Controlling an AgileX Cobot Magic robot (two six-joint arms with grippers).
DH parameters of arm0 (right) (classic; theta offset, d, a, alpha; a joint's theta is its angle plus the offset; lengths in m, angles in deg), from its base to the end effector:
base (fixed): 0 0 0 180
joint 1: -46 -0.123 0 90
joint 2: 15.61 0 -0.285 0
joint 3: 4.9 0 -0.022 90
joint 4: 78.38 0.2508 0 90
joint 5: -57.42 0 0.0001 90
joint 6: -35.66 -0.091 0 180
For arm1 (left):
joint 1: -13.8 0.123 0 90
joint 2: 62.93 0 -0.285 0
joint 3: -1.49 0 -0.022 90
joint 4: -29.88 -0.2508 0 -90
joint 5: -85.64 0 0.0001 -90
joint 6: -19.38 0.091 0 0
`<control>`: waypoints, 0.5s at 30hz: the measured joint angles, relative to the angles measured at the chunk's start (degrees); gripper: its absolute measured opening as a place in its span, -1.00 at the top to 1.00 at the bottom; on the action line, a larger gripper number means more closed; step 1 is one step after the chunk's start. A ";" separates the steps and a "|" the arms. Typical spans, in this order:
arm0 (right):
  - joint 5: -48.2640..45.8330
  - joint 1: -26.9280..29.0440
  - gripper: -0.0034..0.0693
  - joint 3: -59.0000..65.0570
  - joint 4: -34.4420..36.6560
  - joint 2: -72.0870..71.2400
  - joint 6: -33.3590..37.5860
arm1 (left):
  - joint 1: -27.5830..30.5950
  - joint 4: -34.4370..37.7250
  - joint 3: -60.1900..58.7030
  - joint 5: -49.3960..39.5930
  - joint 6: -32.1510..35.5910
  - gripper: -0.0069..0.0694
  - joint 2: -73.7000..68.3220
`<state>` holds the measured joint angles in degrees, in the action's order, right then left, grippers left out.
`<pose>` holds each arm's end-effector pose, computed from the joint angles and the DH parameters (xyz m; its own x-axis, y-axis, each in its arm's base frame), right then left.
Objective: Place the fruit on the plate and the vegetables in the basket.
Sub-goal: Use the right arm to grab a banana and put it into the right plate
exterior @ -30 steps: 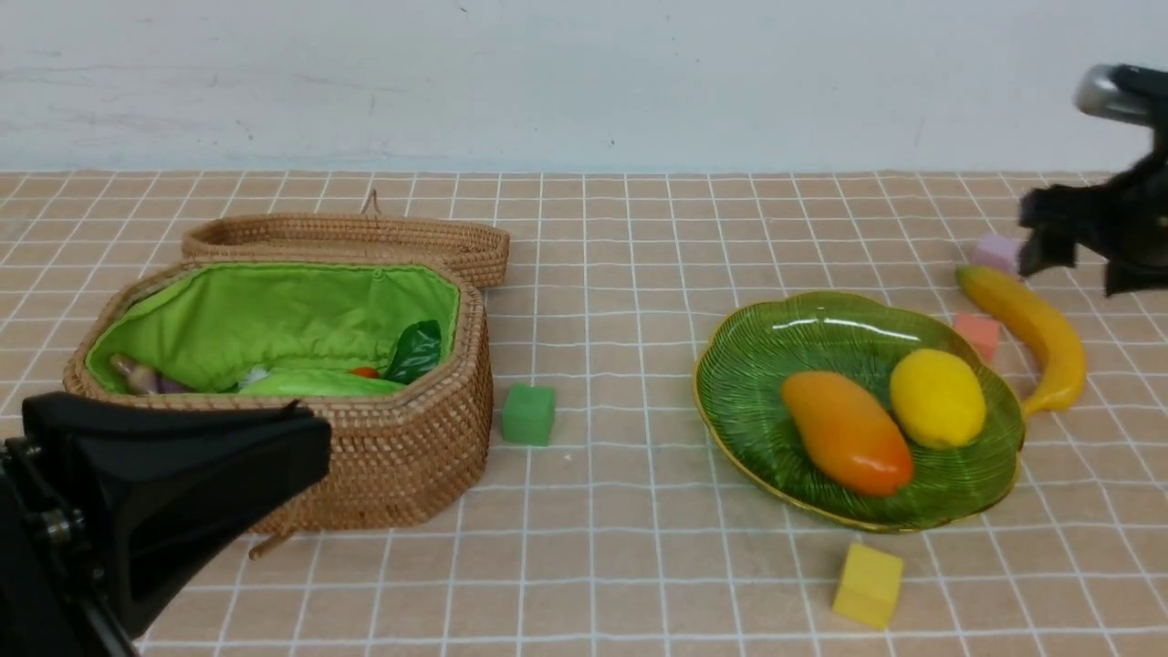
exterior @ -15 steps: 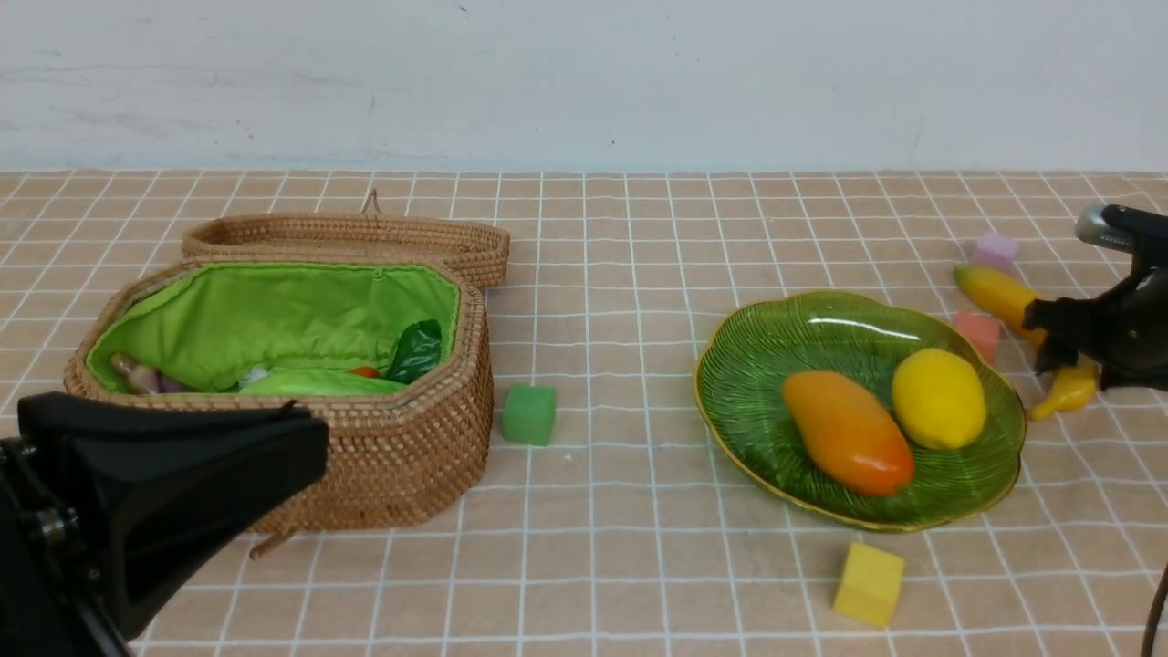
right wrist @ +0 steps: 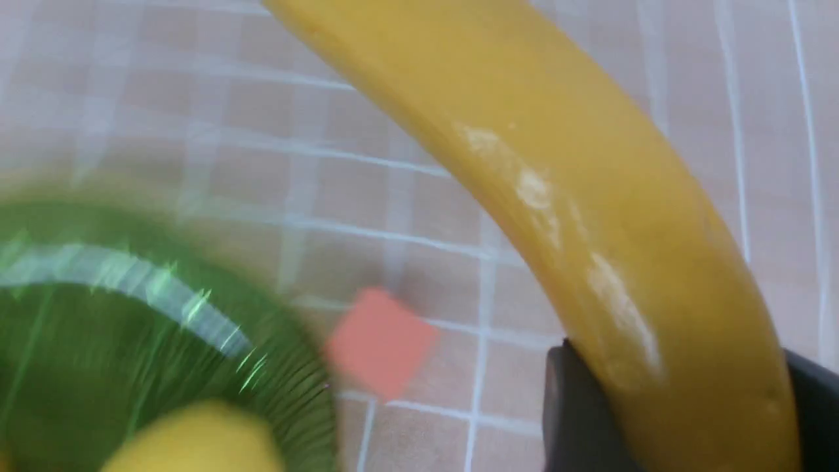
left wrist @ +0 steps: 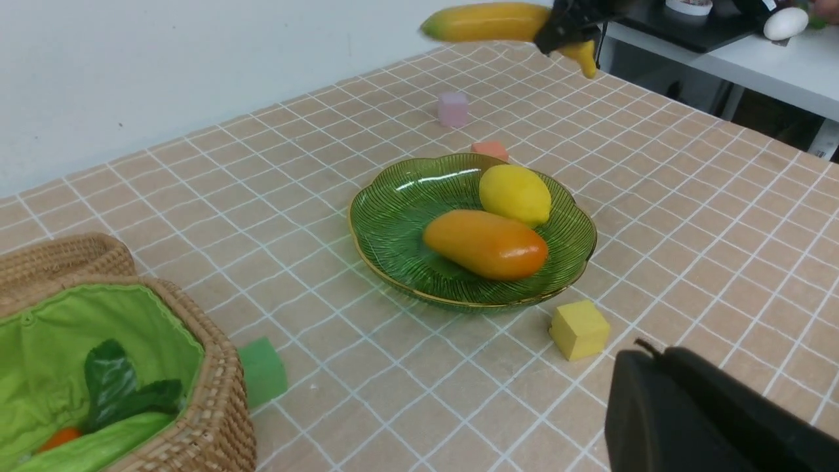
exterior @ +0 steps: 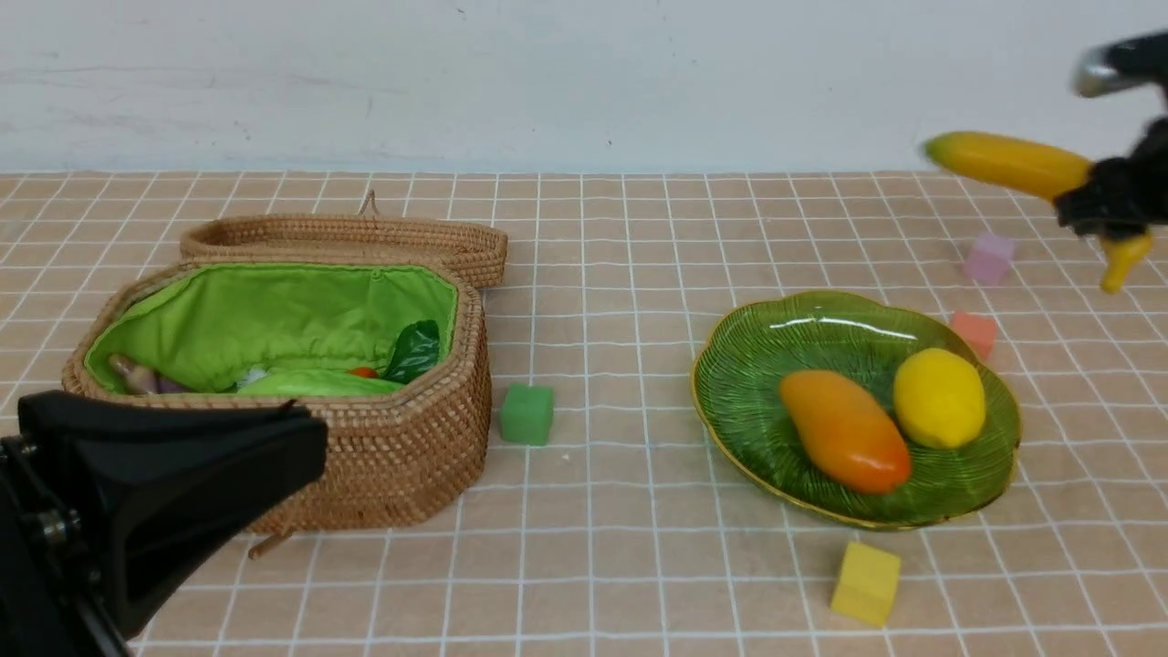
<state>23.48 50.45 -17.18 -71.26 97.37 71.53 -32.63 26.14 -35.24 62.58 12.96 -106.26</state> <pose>0.4257 -0.0268 0.2968 -0.6188 -0.4514 -0.6429 -0.3241 0.8922 -0.3145 0.0875 -0.0886 0.3629 -0.1925 0.1270 -0.9731 0.6981 0.7146 -0.0448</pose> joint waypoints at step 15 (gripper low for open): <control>4.43 -10.76 -0.03 0.29 8.27 9.83 36.92 | 0.00 -0.26 0.00 -1.86 0.36 0.83 0.00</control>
<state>27.91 39.68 -16.88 -63.00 107.20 108.45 -32.63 25.89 -35.24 60.72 13.32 -106.26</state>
